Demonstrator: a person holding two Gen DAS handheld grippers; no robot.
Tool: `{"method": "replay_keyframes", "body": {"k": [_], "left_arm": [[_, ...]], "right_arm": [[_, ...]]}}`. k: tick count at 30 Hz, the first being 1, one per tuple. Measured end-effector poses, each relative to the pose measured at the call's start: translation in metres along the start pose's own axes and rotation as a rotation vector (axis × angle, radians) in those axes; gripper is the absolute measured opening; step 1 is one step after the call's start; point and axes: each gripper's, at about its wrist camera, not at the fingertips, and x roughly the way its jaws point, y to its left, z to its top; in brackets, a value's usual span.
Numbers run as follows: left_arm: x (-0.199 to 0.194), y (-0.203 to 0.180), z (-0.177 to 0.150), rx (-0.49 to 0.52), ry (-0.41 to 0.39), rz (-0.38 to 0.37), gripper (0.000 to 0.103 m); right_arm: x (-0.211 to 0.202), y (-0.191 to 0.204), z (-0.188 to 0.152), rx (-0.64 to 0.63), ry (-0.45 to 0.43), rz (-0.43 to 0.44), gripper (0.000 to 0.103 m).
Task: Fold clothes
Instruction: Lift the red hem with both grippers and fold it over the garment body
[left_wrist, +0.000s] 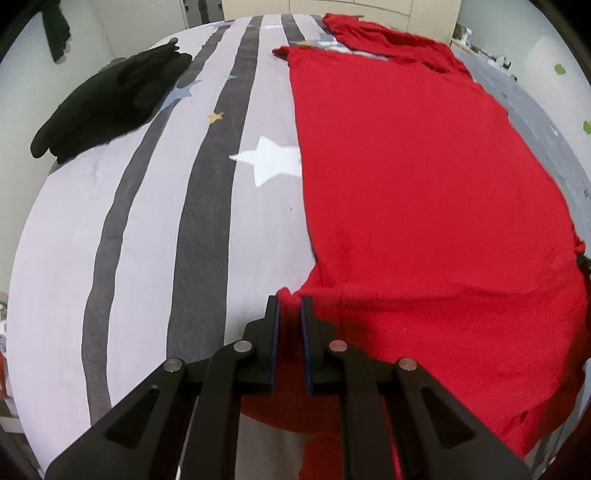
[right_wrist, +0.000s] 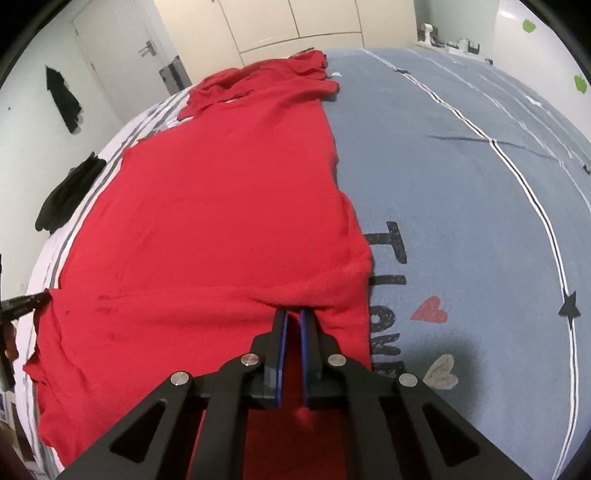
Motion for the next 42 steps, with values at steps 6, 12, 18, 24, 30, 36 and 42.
{"method": "replay_keyframes", "body": {"k": [6,12,18,24,30,36,42], "left_arm": [[-0.004,-0.002,0.005,0.021,-0.013,0.018,0.015],[-0.023,0.022,0.003,-0.082,-0.036,0.066,0.044],[-0.077,0.026,-0.042,-0.119,-0.083,0.066,0.045],[-0.113,-0.014,-0.123,-0.156,-0.023,-0.050,0.045],[-0.108,-0.048,-0.188,-0.280,0.082,-0.136,0.045],[-0.100,-0.073,-0.204,-0.339,0.068,-0.186,0.045],[-0.090,-0.091,-0.209,-0.403,0.092,-0.251,0.045]], "right_arm": [[-0.003,-0.001,0.007,-0.021,-0.007,-0.003,0.004],[0.004,-0.009,0.008,0.016,0.019,0.005,0.003],[-0.043,0.012,-0.002,-0.067,-0.041,0.006,0.009],[-0.091,0.046,-0.057,-0.116,0.003,0.105,0.016],[-0.109,0.062,-0.136,-0.089,0.138,0.148,0.023],[-0.107,0.056,-0.185,-0.007,0.214,0.147,0.023],[-0.095,0.065,-0.195,0.029,0.224,0.207,0.024]]}}
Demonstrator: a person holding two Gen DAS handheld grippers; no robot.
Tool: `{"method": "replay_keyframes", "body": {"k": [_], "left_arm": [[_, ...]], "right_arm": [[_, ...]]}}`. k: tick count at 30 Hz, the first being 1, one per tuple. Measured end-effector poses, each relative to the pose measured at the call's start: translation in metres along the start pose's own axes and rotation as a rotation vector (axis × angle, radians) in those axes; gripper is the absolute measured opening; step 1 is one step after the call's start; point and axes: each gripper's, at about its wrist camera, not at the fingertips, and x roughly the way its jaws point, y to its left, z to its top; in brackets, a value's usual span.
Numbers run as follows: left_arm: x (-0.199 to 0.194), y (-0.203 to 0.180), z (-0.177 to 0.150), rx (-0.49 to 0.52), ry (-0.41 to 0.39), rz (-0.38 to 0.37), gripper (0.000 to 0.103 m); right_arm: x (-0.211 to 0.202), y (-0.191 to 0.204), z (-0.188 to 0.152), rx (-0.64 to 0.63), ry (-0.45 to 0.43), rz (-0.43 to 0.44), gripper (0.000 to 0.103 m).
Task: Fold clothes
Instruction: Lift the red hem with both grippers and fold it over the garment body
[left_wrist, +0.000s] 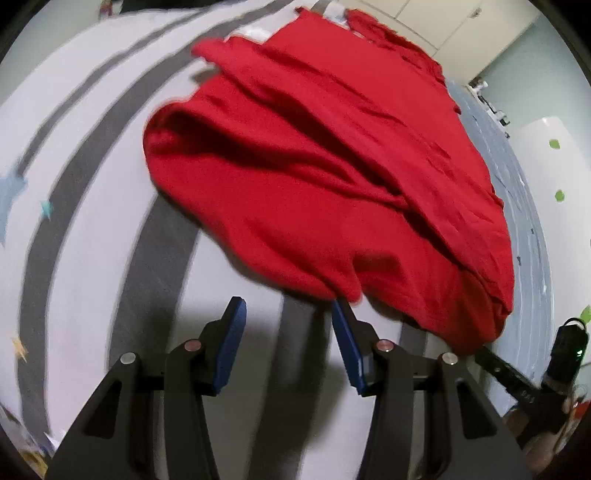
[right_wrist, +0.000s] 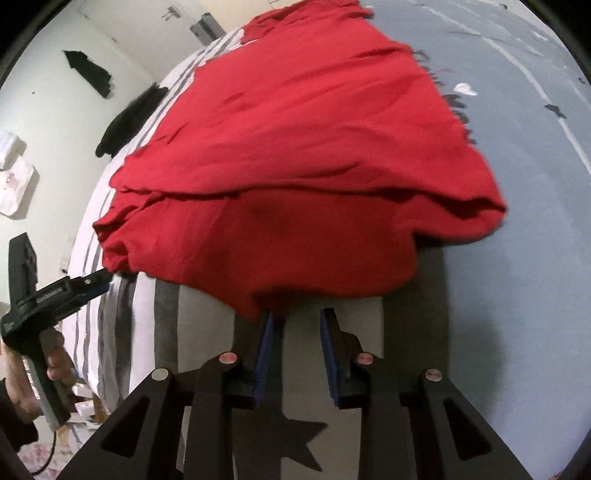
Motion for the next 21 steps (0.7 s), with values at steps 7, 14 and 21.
{"method": "replay_keyframes", "body": {"k": [7,14,21], "left_arm": [[0.004,-0.003,-0.002,-0.033,-0.020,-0.034,0.047],[0.008,0.009,0.007,-0.101,-0.035,-0.075,0.047],[-0.001,0.015,0.012,-0.117,-0.050,-0.120,0.047]], "right_arm": [[0.007,0.001,0.001,0.053,-0.010,0.072,0.039],[0.013,-0.012,0.002,0.154,-0.003,0.120,0.039],[0.019,-0.016,0.013,0.210,-0.015,0.160,0.039]]}}
